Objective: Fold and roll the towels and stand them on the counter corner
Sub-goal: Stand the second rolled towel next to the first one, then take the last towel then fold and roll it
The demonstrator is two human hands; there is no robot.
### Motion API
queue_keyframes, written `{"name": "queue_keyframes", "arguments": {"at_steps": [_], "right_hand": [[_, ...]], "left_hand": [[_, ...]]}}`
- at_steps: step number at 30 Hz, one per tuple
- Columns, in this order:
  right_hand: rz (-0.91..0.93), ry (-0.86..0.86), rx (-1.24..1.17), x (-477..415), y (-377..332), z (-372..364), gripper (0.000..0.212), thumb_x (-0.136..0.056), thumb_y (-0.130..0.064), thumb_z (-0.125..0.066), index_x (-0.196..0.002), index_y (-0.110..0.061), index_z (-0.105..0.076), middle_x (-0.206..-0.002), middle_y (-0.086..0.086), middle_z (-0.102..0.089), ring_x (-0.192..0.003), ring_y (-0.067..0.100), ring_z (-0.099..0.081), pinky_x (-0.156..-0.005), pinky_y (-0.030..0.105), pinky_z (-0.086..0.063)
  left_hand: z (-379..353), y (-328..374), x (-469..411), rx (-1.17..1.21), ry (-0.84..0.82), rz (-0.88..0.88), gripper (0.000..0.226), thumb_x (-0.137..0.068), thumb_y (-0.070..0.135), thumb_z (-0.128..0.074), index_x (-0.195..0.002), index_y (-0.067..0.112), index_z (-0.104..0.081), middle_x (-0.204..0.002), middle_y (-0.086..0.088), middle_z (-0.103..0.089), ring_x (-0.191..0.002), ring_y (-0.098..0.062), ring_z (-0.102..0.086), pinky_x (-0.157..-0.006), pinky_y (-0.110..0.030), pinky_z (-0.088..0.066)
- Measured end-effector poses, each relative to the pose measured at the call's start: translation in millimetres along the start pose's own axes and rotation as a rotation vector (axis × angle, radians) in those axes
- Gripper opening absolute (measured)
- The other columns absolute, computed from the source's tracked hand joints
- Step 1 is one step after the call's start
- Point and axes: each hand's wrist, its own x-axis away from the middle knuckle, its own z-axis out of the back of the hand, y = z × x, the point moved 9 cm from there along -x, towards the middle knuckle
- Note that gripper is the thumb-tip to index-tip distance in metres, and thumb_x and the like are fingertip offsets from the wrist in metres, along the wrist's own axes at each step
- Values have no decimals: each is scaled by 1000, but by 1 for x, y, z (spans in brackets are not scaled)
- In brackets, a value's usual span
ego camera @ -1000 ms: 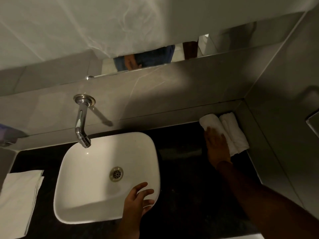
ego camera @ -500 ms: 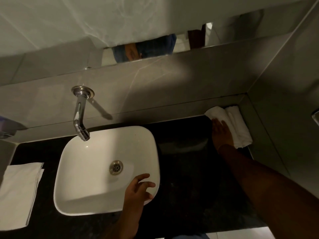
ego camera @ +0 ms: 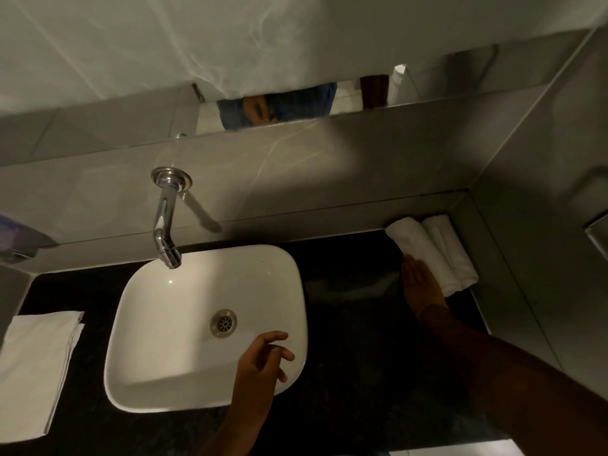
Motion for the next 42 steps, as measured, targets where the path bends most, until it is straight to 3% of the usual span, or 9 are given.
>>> {"name": "queue_keyframes", "arguments": {"at_steps": [3,7,10,13,19,23,28,34,42], "right_hand": [[-89,-45,-164,-20,11,8,73,-105,-43,-32,-155,-2,2,-164,15,4,-152,33,-5,-117,42,22],[-245,-69,-617,-48,30,25,53,-108,-36,-21,-155,-12,-24,-162,4,-20,-149,25,-19,-105,-1,7],[-239,-140,-438,-60,16,29,70,-105,-45,-29,-156,-12,6,-164,3,4,-153,25,-6,-119,35,11],[-176,-67,-510,-54,-6,33,66,-106,-30,-37,-156,-2,-5,-165,17,-7,-152,32,-11,-123,47,3],[45,31,-248,-20,-52,65,78,-84,-20,-66,-150,3,-31,-160,23,-25,-148,37,-24,-121,50,-8],[35,109,-258,-9,-84,125,82,-66,-15,-78,-141,0,-50,-149,21,-47,-140,36,-41,-119,52,-18],[95,401,-406,22,-159,226,67,-80,-9,-66,-144,-5,-47,-153,15,-43,-143,32,-35,-116,54,-27],[206,664,-668,100,-284,315,55,-84,-1,-58,-138,-11,-53,-142,11,-53,-138,28,-41,-118,51,-26],[698,620,-709,174,-541,346,36,-83,-1,-56,-116,-11,-69,-122,11,-63,-118,29,-56,-101,40,-45]], "left_hand": [[-1,0,2,-22,-16,-9,31,-99,-8,-51,-101,12,-73,-80,-13,-76,-68,-20,-70,-51,-27,-55],[3,-10,11,-84,-38,23,32,-99,-4,-51,-99,18,-74,-79,-9,-76,-67,-24,-70,-54,-32,-56],[13,-13,17,-124,-42,14,33,-97,-3,-49,-98,19,-74,-76,-9,-75,-54,-20,-62,-52,-27,-52],[25,-17,14,-167,6,-27,36,-98,-6,-50,-96,21,-74,-74,-7,-74,-60,-19,-65,-53,-29,-54],[35,17,-5,-604,35,-439,32,-94,10,-66,-116,33,-67,-94,19,-71,-92,3,-66,-86,-17,-53],[47,35,-35,-816,95,-583,47,-90,15,-68,-134,28,-61,-127,8,-68,-119,-6,-57,-107,-37,-47],[108,41,-61,-1072,209,-497,63,-95,32,-57,-154,26,-37,-161,-1,-43,-152,-22,-32,-127,-48,-21],[221,31,-87,-1170,287,-363,69,-98,40,-46,-161,24,-22,-170,-5,-22,-158,-23,-14,-129,-51,-10],[409,-64,-93,-1106,263,-252,68,-101,36,-47,-161,24,-19,-172,-2,-11,-159,-24,-5,-129,-49,-4]]}}
